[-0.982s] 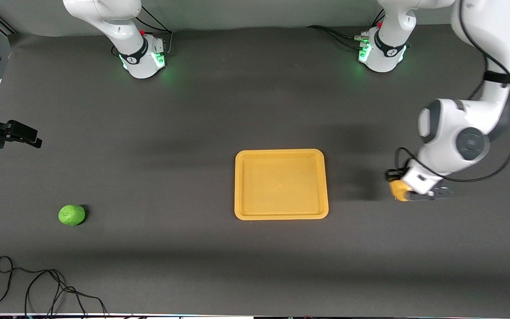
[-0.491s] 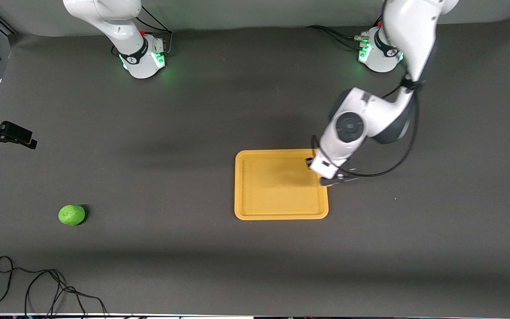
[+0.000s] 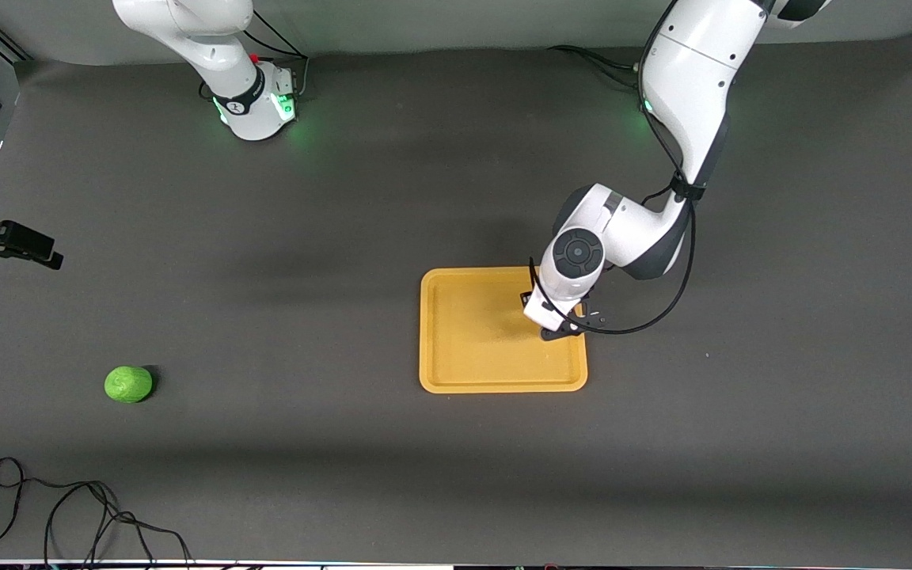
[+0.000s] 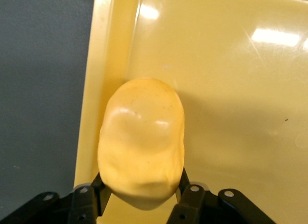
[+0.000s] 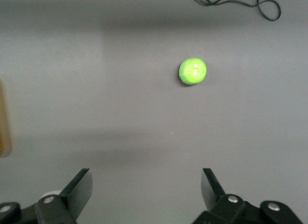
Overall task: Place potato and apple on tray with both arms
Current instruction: 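Carry the potato with the left gripper over the yellow tray, then release the potato on the tray while the right gripper reaches the apple, then grasp the green apple with the right gripper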
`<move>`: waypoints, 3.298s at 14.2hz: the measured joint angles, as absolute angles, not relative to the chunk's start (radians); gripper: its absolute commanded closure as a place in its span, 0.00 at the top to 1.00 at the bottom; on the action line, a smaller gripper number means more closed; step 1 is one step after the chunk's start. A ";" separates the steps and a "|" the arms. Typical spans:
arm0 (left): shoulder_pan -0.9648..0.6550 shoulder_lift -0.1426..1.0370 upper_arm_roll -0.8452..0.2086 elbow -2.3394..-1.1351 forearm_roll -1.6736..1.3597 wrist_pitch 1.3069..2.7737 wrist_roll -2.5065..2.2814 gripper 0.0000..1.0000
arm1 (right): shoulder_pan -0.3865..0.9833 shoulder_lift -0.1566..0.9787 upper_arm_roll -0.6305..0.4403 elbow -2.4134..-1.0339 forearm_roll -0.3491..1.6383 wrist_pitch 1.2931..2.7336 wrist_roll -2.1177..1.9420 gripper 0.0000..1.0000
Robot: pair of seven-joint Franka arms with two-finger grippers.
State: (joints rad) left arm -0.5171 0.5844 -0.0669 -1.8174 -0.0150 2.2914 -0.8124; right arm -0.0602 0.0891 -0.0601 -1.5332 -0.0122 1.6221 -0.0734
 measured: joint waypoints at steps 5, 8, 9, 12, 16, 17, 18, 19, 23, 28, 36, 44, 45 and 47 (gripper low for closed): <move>-0.517 0.586 -0.058 -1.810 -0.011 2.291 -0.812 0.82 | -0.079 0.199 -0.133 -1.509 -0.011 1.771 -0.232 1.00; -0.517 0.588 -0.058 -1.808 -0.003 2.291 -0.812 1.00 | -0.117 0.298 -0.135 -1.416 0.037 1.784 -0.315 1.00; -0.517 0.588 -0.057 -1.805 0.000 2.291 -0.812 1.00 | -0.144 0.331 -0.135 -1.391 0.069 1.784 -0.367 1.00; -0.512 0.585 -0.053 -1.769 0.000 2.290 -0.814 1.00 | -0.206 0.418 -0.136 -1.369 0.110 1.795 -0.451 1.00; -0.454 0.484 -0.047 -1.722 0.000 2.236 -0.815 1.00 | -0.201 0.552 -0.130 -1.404 0.116 1.980 -0.450 1.00; -0.435 0.440 -0.046 -1.718 0.002 2.185 -0.808 1.00 | -0.197 0.579 -0.128 -1.434 0.121 2.049 -0.446 1.00; -0.416 0.391 -0.045 -1.717 0.008 2.122 -0.788 1.00 | -0.192 0.600 -0.126 -1.471 0.137 2.113 -0.440 1.00; -0.394 0.343 -0.044 -1.718 0.012 2.063 -0.749 1.00 | -0.184 0.614 -0.125 -1.509 0.151 2.169 -0.433 1.00; -0.258 0.170 -0.039 -1.751 0.049 1.925 -0.517 1.00 | -0.161 0.657 -0.123 -1.581 0.193 2.277 -0.419 1.00; -0.119 0.027 -0.035 -1.884 0.064 1.893 -0.307 1.00 | -0.161 0.727 -0.121 -1.586 0.214 2.323 -0.418 1.00; 0.009 -0.034 -0.028 -1.883 0.063 1.807 -0.098 1.00 | -0.166 0.751 -0.122 -1.580 0.215 2.328 -0.418 0.50; 0.016 -0.052 -0.004 -1.799 0.041 1.713 -0.027 1.00 | -0.149 0.451 -0.124 -1.415 0.098 1.853 -0.415 0.50; 0.007 -0.056 -0.003 -1.782 0.037 1.691 -0.020 1.00 | -0.137 0.403 -0.124 -1.396 0.084 1.791 -0.399 0.50; -0.024 -0.063 0.003 -1.763 0.035 1.666 -0.015 1.00 | -0.074 0.320 -0.122 -1.383 0.073 1.700 -0.300 0.50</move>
